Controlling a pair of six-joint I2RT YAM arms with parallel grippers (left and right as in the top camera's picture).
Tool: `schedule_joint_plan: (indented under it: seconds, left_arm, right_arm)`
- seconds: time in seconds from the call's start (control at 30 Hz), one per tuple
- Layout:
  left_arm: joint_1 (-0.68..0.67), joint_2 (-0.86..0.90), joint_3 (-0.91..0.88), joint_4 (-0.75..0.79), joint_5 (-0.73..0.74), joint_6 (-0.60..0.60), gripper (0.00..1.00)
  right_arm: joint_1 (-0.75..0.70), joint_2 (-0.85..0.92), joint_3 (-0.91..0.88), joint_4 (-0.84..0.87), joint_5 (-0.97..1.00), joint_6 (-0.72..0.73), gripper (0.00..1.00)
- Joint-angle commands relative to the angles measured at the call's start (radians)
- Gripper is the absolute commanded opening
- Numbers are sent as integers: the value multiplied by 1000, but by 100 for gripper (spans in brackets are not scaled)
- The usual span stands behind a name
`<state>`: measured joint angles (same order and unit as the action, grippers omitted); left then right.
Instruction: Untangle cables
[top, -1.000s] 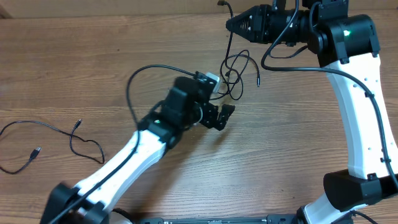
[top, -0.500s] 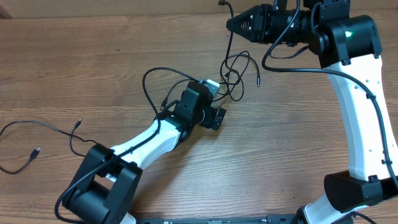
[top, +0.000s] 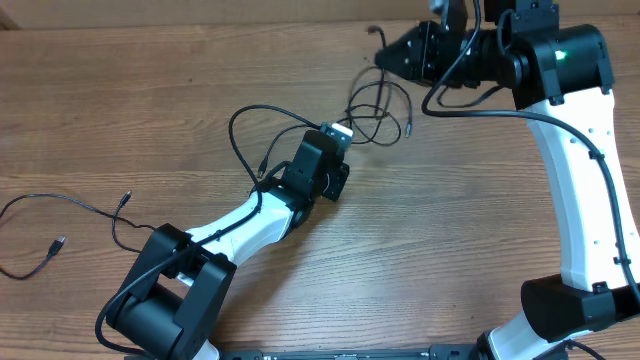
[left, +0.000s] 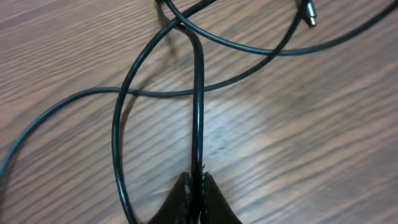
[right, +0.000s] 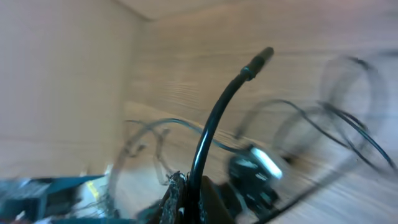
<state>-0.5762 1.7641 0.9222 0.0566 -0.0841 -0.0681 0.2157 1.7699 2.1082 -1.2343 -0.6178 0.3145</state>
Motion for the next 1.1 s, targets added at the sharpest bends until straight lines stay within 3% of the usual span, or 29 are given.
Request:
schedule_joint_plan:
  seconds: [0.0, 0.3, 0.5, 0.73, 1.07]
  left_arm:
    - [1, 6, 6, -8, -103, 2, 4]
    - [1, 2, 9, -84, -59, -47, 4]
    - [51, -119, 103, -224, -145, -111, 4]
    - [273, -346, 304, -394, -143, -131, 4]
    - [625, -473, 449, -427, -82, -131, 4]
  right_arm:
    - [-2, -35, 19, -25, 159, 0, 4]
    - [-2, -35, 19, -29, 188, 0, 4]
    - [-2, -29, 10, -140, 479, 6, 4]
    - [-4, -24, -119, -185, 639, 49, 4]
    - [-115, -23, -371, -68, 846, 187, 4]
